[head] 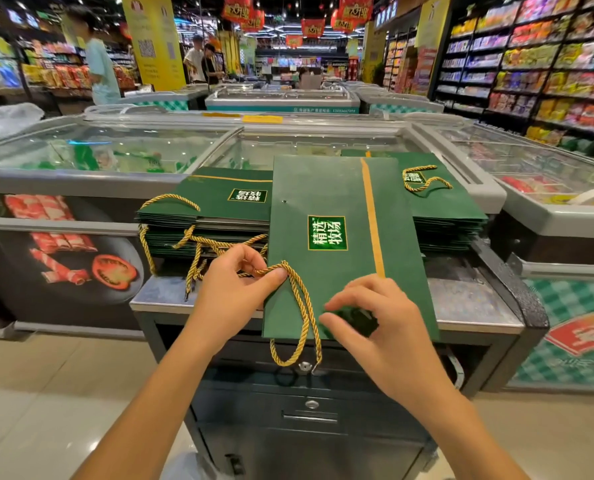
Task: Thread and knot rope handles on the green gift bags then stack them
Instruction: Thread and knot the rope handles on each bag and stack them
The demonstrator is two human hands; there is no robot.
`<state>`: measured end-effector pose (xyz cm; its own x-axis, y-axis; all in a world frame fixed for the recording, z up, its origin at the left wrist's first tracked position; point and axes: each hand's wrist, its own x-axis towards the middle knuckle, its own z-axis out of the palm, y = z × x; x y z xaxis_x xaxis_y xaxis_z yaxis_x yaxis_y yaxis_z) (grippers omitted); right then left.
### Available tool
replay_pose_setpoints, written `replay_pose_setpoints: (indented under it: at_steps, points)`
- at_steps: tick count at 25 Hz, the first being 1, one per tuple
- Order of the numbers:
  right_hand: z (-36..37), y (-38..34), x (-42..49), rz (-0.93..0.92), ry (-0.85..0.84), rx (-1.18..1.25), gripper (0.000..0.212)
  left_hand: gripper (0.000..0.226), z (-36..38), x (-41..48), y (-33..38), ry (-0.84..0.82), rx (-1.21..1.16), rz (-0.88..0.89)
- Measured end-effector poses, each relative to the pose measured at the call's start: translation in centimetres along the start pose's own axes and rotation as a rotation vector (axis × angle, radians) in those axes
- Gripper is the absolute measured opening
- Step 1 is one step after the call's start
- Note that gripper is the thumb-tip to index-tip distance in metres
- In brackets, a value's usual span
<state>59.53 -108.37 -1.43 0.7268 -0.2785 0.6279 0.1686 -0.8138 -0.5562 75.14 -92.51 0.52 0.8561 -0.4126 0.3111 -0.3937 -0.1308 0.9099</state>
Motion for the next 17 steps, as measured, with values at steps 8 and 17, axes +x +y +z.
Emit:
replay_pose_setpoints:
  at_steps: [8,17]
  points:
    - [1.6,0.0,0.1,-0.295,-0.362,-0.274,0.046,0.023,-0.3,0.6,-0.2,-0.037,0.020,-0.017]
    - [2.3,-1.1,0.0,-0.358,-0.262,-0.180,0.011,0.024,-0.5,0.6,-0.4,-0.053,0.043,-0.011]
